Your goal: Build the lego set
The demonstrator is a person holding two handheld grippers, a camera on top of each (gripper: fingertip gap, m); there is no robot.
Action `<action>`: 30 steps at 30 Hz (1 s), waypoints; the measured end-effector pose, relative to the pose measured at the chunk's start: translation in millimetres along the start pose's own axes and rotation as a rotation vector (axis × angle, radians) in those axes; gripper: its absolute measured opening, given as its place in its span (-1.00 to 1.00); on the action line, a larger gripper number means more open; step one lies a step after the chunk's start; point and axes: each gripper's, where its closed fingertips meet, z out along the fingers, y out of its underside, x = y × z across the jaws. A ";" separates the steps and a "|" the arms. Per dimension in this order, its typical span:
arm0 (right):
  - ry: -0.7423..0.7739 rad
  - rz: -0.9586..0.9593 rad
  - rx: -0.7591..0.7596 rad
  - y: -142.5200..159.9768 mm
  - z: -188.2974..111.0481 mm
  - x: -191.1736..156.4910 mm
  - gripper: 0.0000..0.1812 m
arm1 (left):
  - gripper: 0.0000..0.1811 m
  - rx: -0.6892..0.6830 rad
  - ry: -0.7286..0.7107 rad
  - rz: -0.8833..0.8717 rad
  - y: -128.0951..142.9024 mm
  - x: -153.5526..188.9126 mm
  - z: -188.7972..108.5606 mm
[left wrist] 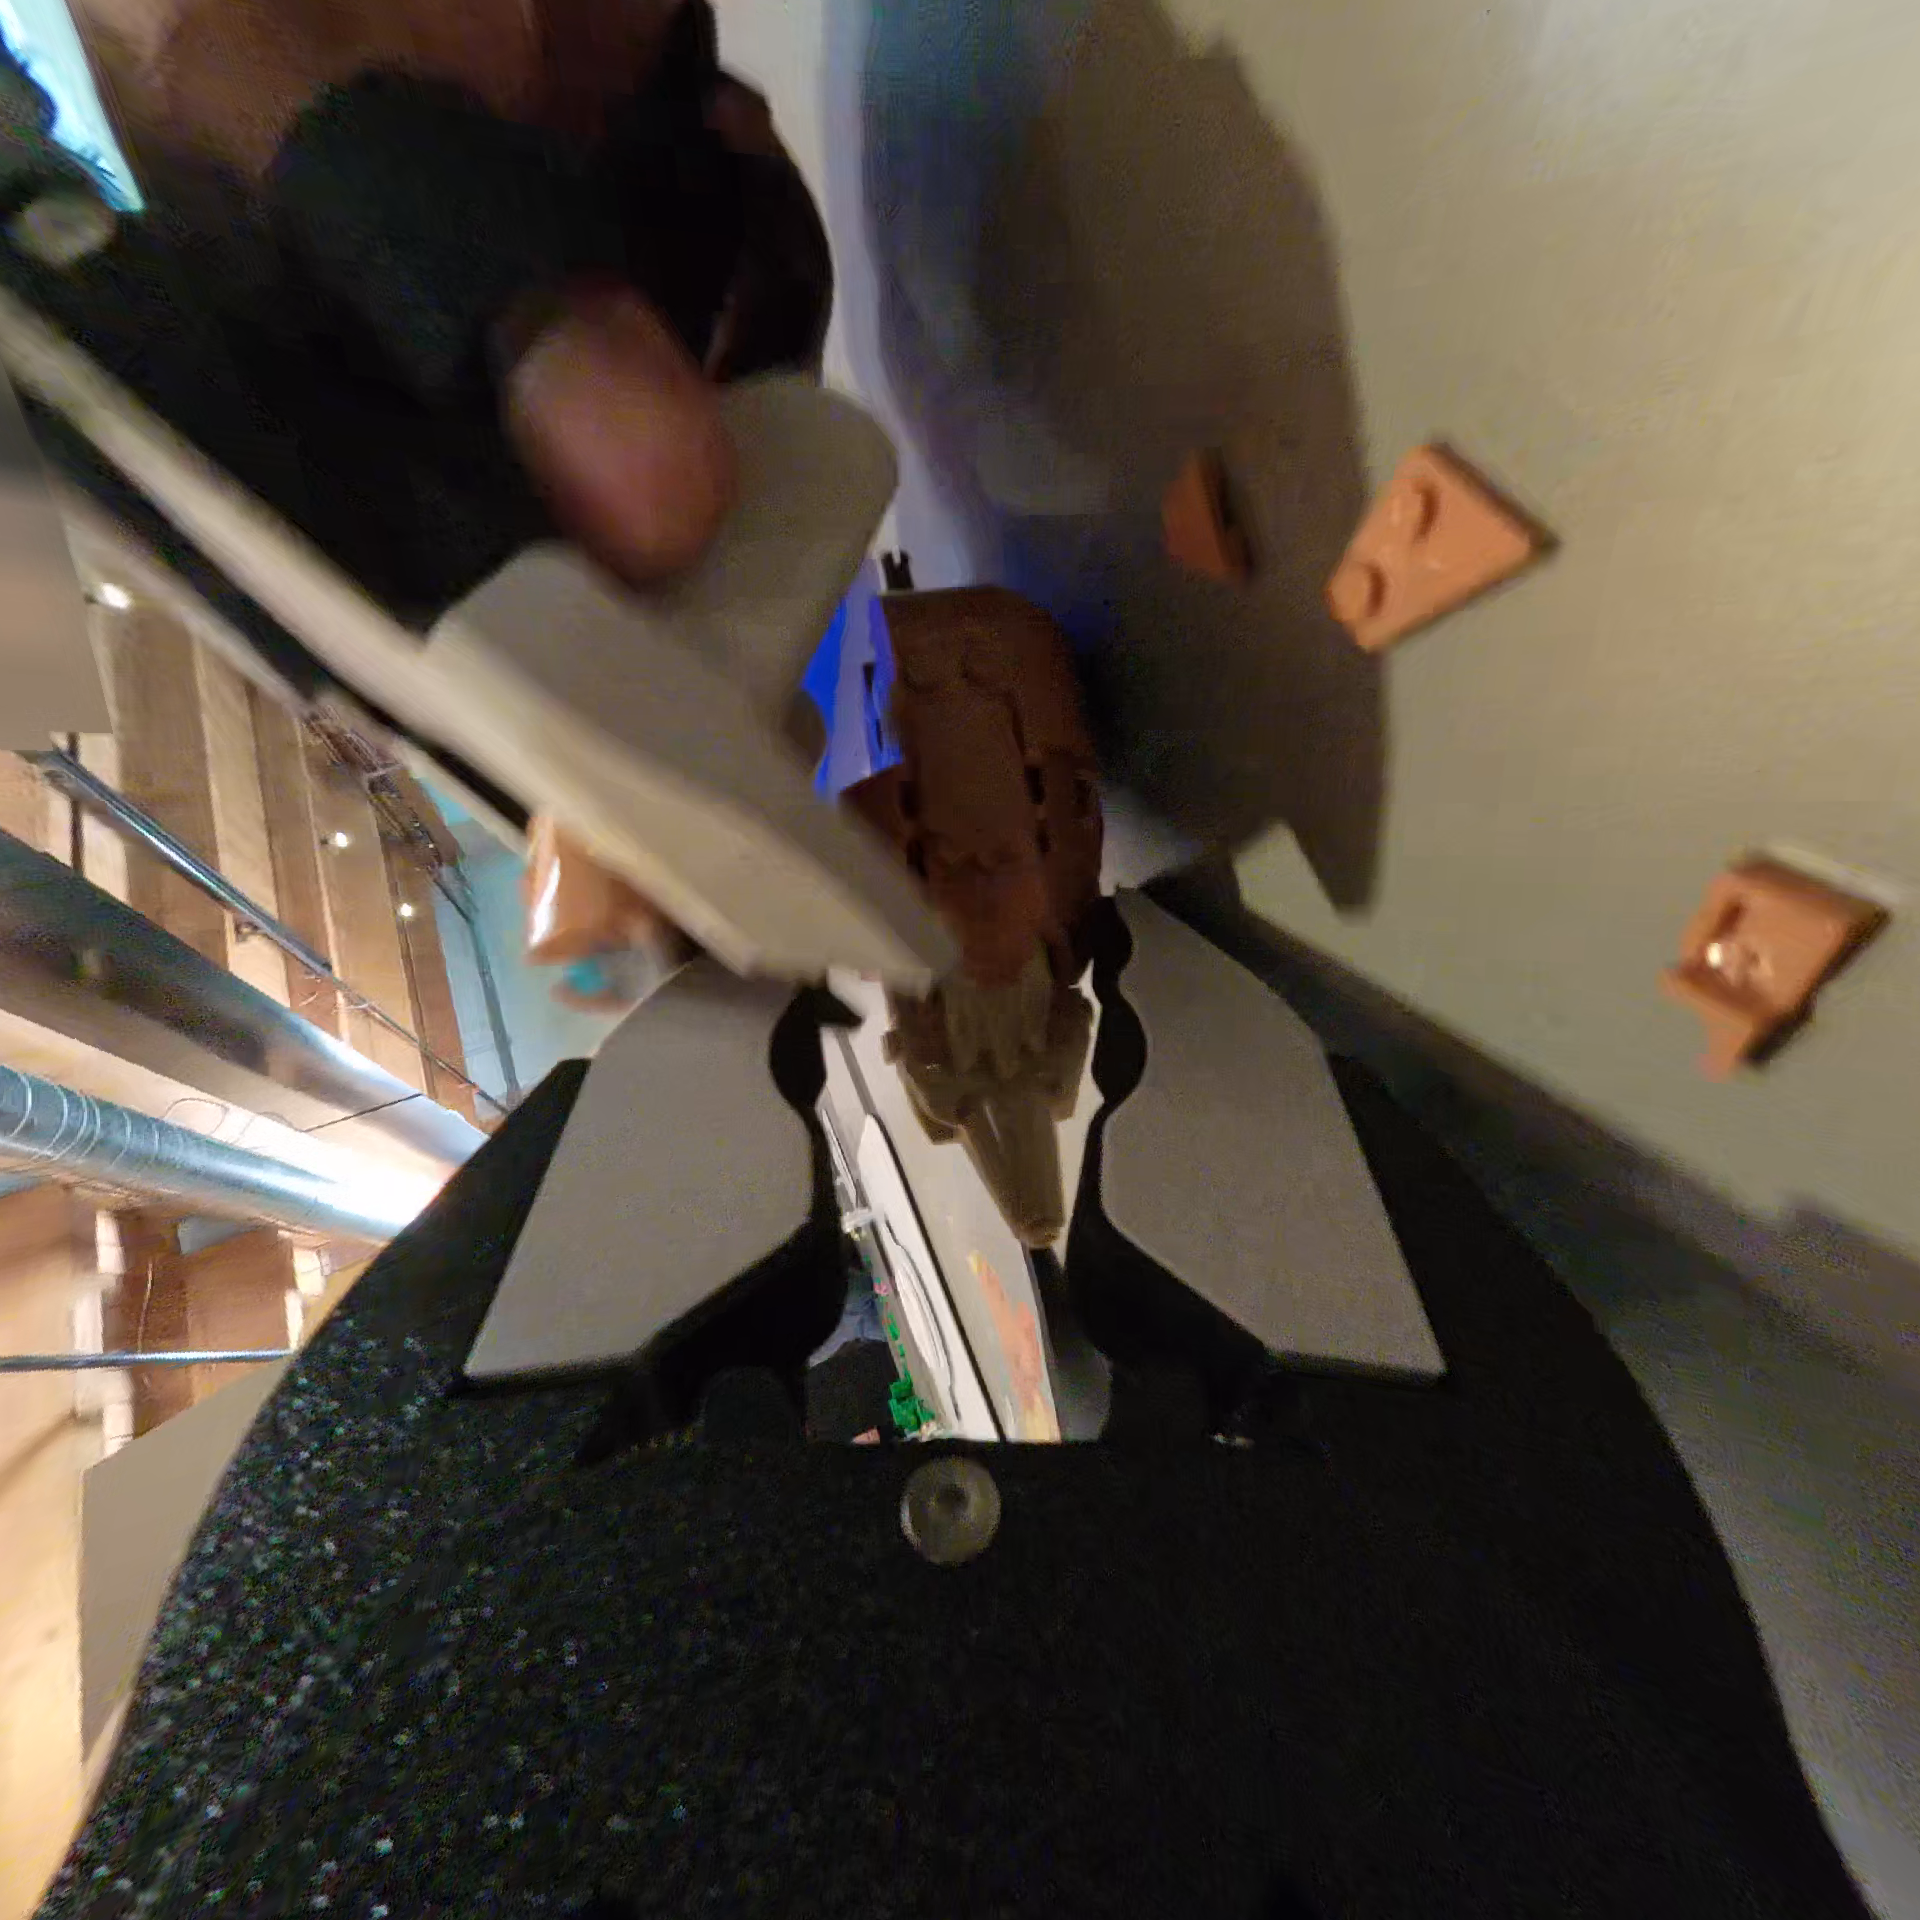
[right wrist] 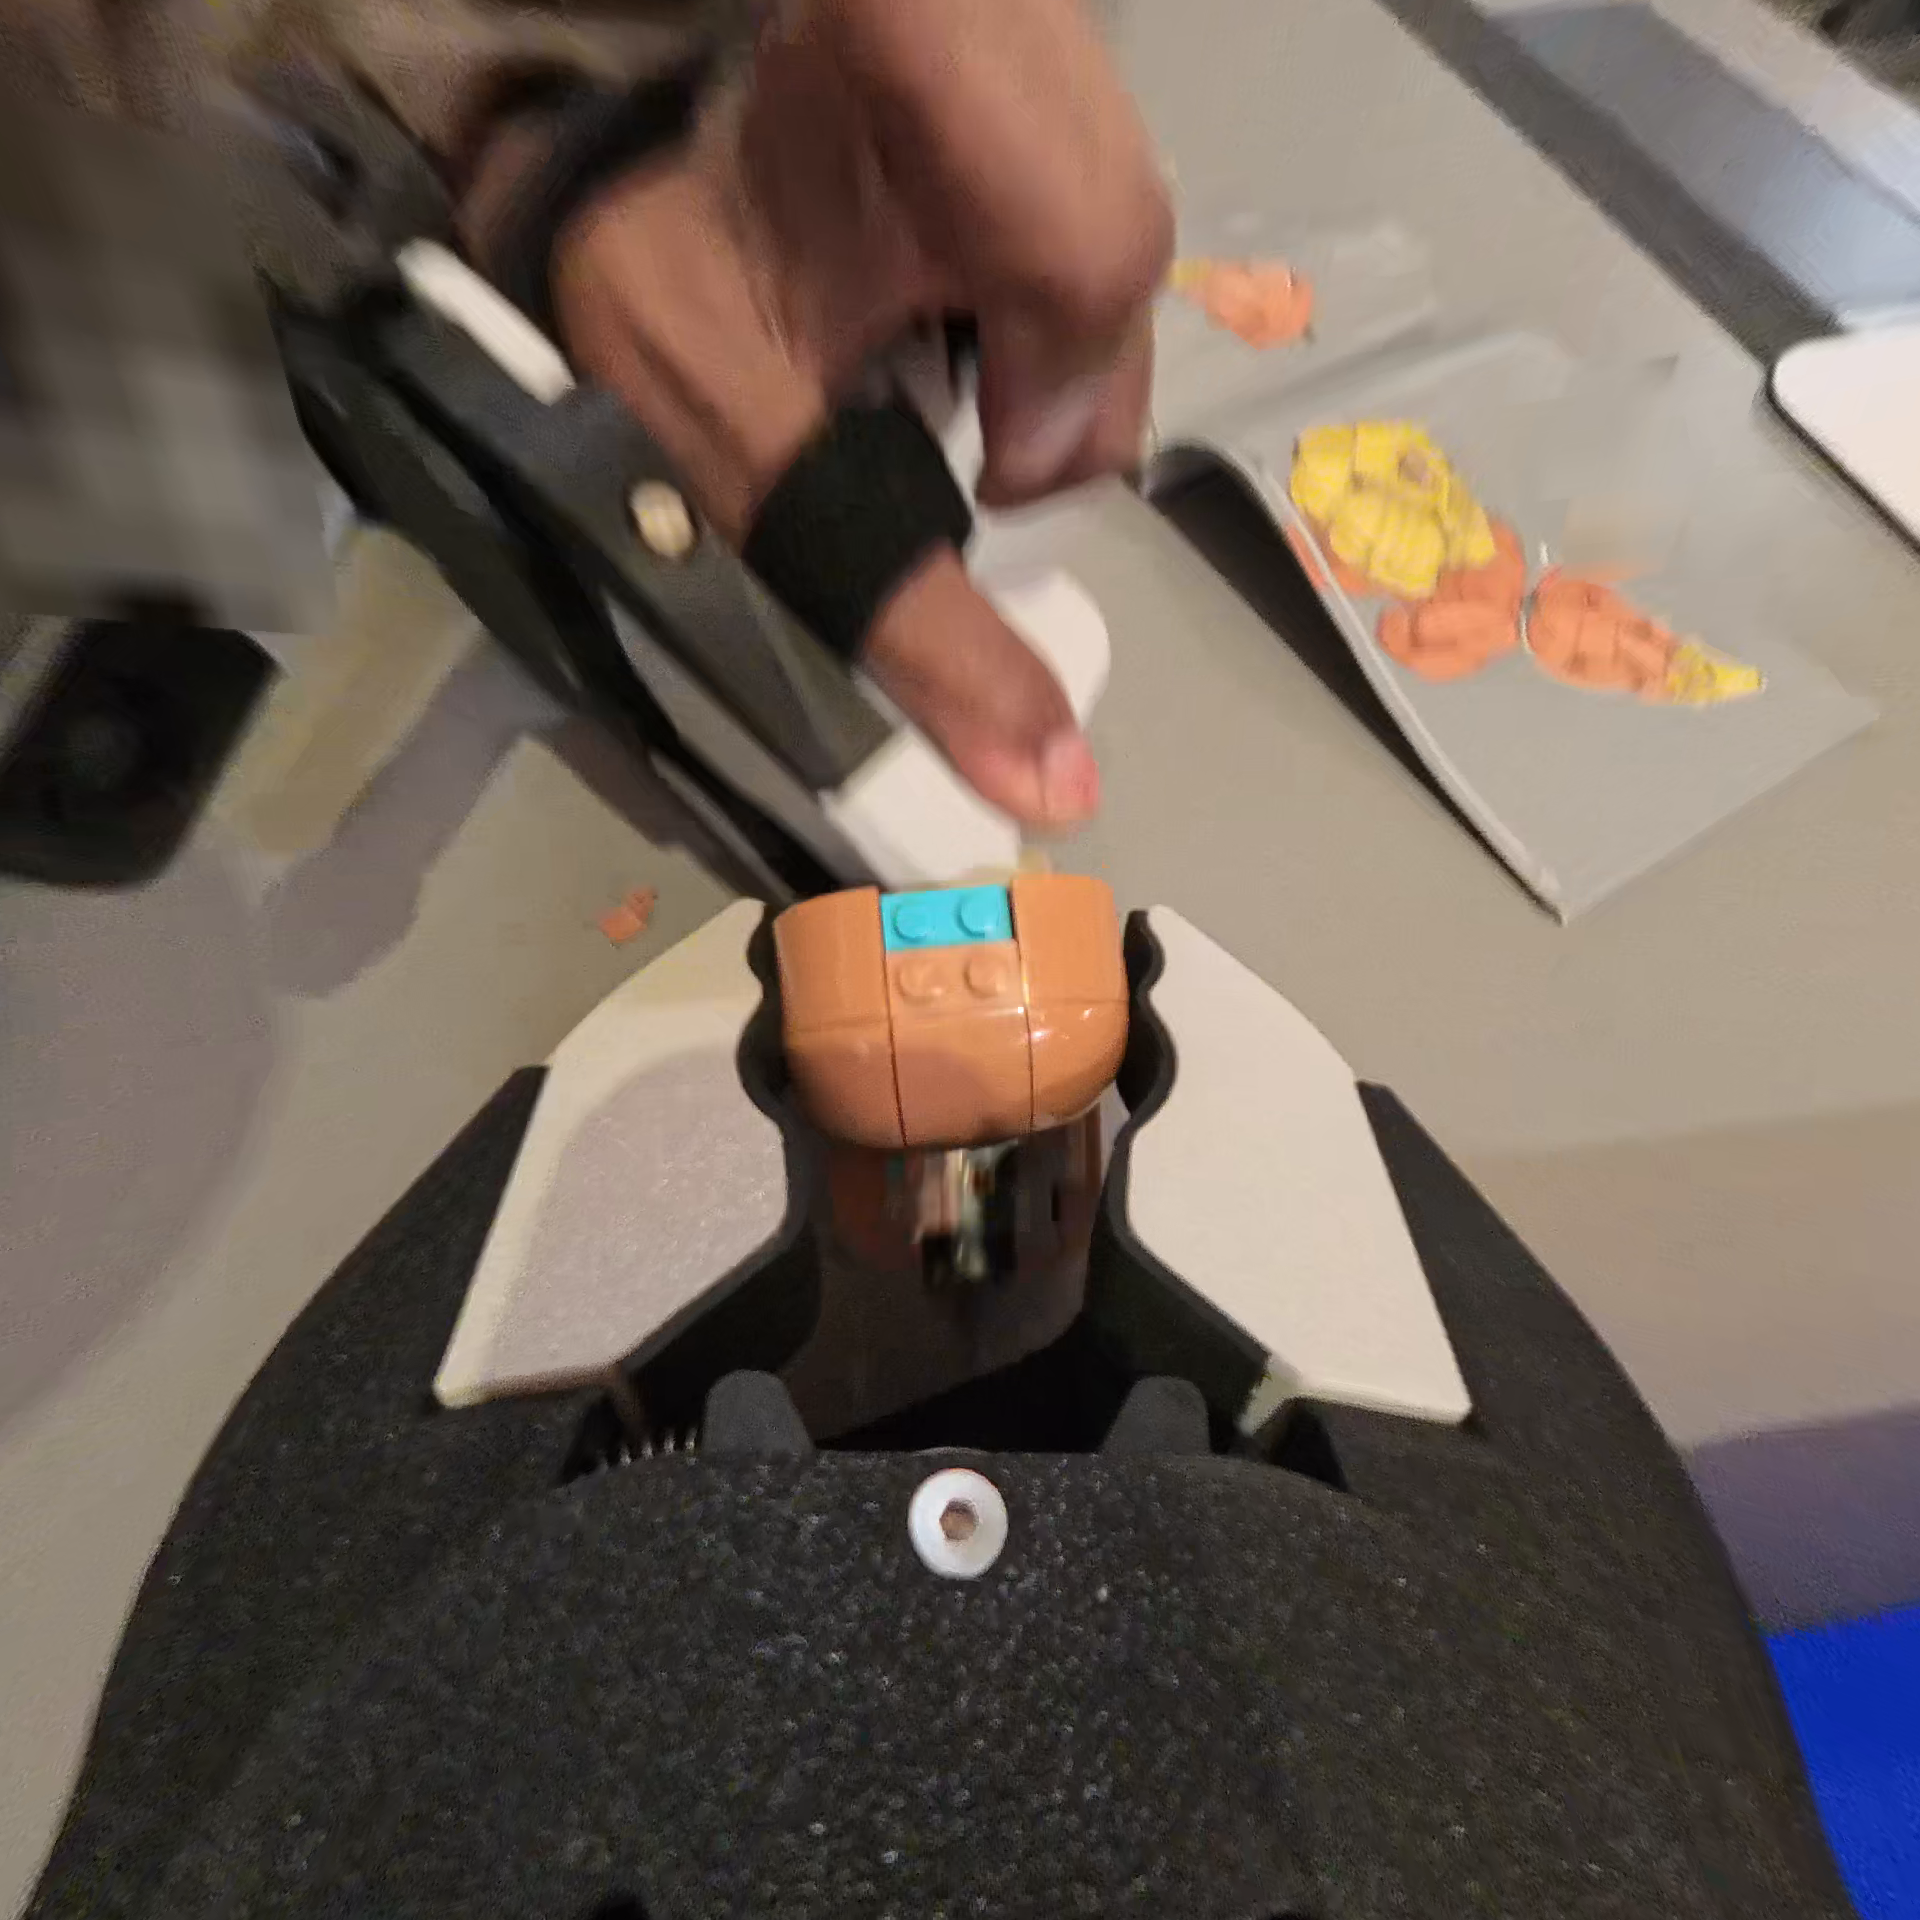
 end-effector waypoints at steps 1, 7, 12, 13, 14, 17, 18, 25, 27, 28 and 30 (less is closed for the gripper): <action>0.065 0.009 -0.032 -1.8 -1.2 6.4 -0.30 | -0.45 -0.019 -0.006 0.001 0.2 -1.6 2.6; 0.131 0.091 -0.023 14.0 -24.1 23.6 -0.30 | -0.44 -0.043 0.036 -0.075 0.2 -1.2 4.6; 0.096 0.135 0.024 12.4 -37.7 13.8 -0.29 | -0.44 -0.072 0.027 -0.077 9.3 -0.6 3.8; 0.099 0.148 0.027 14.1 -37.8 14.8 -0.29 | -0.44 -0.075 0.018 -0.075 11.1 -1.0 4.2; 0.091 0.159 0.026 15.8 -37.1 14.4 -0.29 | -0.44 -0.078 0.010 -0.072 12.7 -1.5 4.8; 0.092 0.168 0.019 20.0 -34.7 16.8 -0.29 | -0.44 -0.063 -0.001 -0.075 13.2 -1.7 4.8; 0.084 0.172 0.022 20.3 -34.1 16.4 -0.29 | -0.44 -0.058 -0.007 -0.073 13.1 -1.8 4.5; 0.079 0.146 -0.006 27.6 -26.9 19.3 -0.29 | -0.44 0.017 -0.014 -0.040 10.9 -1.5 3.6; 0.070 0.140 -0.027 30.7 -22.6 18.0 -0.29 | -0.44 0.042 -0.008 -0.030 10.3 -1.4 3.7; 0.067 0.138 -0.033 31.5 -20.8 17.5 -0.29 | -0.44 0.050 -0.003 -0.027 10.2 -1.3 3.6; 0.064 0.138 -0.036 32.2 -17.9 18.1 -0.29 | -0.43 0.063 0.003 -0.023 10.2 -1.1 3.5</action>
